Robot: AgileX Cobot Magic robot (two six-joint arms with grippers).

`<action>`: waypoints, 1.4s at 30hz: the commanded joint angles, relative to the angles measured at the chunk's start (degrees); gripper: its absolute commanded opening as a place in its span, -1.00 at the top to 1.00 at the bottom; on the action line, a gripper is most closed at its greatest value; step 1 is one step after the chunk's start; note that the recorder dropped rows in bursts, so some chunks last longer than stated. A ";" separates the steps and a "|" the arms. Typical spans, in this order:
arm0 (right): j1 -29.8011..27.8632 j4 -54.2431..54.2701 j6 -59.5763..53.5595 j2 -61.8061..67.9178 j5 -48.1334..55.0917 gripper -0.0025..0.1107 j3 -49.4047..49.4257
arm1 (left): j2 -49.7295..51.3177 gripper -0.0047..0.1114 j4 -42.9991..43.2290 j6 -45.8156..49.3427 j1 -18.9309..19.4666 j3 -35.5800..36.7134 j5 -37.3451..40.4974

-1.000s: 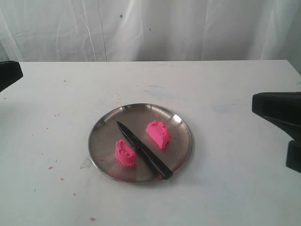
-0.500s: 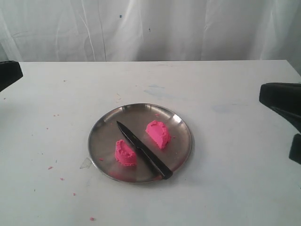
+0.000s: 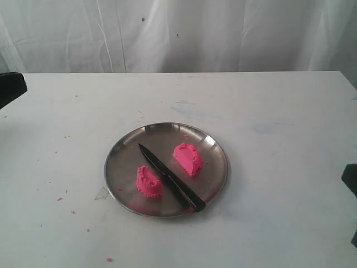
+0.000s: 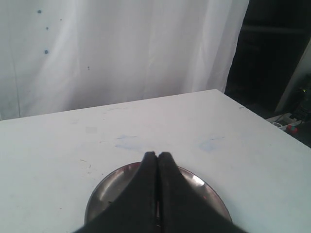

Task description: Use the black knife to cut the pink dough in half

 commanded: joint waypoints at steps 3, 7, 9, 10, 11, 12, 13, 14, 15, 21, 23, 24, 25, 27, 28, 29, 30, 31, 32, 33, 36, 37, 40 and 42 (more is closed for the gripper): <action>-4.99 -0.86 0.27 -6.44 -0.99 0.96 5.42 | -0.45 0.92 -0.79 0.30 0.00 0.13 0.74; -5.82 -0.86 0.27 -9.68 -0.99 0.96 8.20 | -0.45 0.92 -0.79 0.30 0.00 0.13 0.74; -5.82 -1.08 0.27 -11.24 -0.99 0.96 9.72 | -0.45 0.92 -0.79 0.29 0.00 0.13 0.74; -5.82 -1.08 0.27 -11.88 -0.99 0.96 10.04 | -0.45 0.92 -0.79 0.29 0.00 0.13 0.74; -5.82 -1.08 0.27 -12.69 -0.99 0.96 10.04 | -0.45 0.92 -0.79 0.29 0.00 0.13 0.74; -5.82 -1.08 0.27 -13.50 -1.16 0.96 10.04 | -0.45 0.92 -0.79 0.29 0.00 0.13 0.74; -5.82 -1.08 0.27 -14.28 -0.39 0.96 10.04 | -0.45 0.92 -0.79 0.29 0.00 0.13 0.74; -5.82 -1.63 0.27 -14.94 -0.03 0.96 10.04 | -0.45 0.92 -0.79 0.29 0.00 0.13 0.74; -5.82 -2.31 0.27 -15.45 -0.03 0.96 10.04 | -0.45 0.92 -0.79 0.29 0.00 0.13 0.74; -6.36 -4.25 0.15 -16.28 -0.03 0.96 10.04 | -0.45 0.92 -0.79 0.29 0.00 0.13 0.74; -7.24 -4.25 0.26 -16.28 -0.03 0.96 10.04 | -0.45 0.92 -0.79 0.29 0.00 0.13 0.74; -7.69 -4.25 0.26 -16.28 -0.03 0.96 10.04 | -0.45 0.92 -0.79 0.29 0.00 0.13 0.74; -7.96 -4.25 0.26 -16.28 -0.03 0.96 10.04 | -0.45 0.92 -0.79 0.29 0.00 0.13 0.74; -7.93 -4.25 0.26 -16.28 -0.13 0.96 10.04 | -0.45 0.92 -0.79 0.29 0.00 0.13 0.74; -7.93 -4.25 0.26 -16.28 -0.13 0.96 10.04 | -0.45 0.92 -0.79 0.29 0.00 0.13 0.74; -7.93 -4.25 0.26 -16.28 -0.13 0.96 10.04 | -0.45 0.92 -0.79 0.29 0.00 0.13 0.74; -7.93 -4.25 0.26 -16.28 -0.13 0.96 10.04 | -0.45 0.92 -0.79 0.29 0.00 0.13 0.74; -7.93 -4.25 0.26 -16.28 -0.13 0.96 10.04 | -0.45 0.92 -0.79 0.29 0.00 0.13 0.74; -7.93 -4.25 0.26 -16.28 -0.13 0.96 10.04 | -0.45 0.92 -0.79 0.29 0.00 0.13 0.74; -7.93 -4.25 0.26 -16.28 -0.13 0.96 10.04 | -0.45 0.92 -0.79 0.29 0.00 0.13 0.74; -7.93 -4.25 0.26 -16.28 -0.13 0.96 10.04 | -0.45 0.92 -0.79 0.29 0.00 0.13 0.74; -7.93 -4.25 0.26 -16.28 -0.13 0.96 10.04 | -0.45 0.92 -0.79 0.29 0.00 0.13 0.74; -7.93 -4.25 0.26 -16.28 -0.13 0.96 10.04 | -0.45 0.92 -0.79 0.29 0.00 0.13 0.74; -7.93 -4.25 0.26 -16.28 -0.13 0.96 10.04 | -0.45 0.92 -0.79 0.29 0.00 0.13 0.74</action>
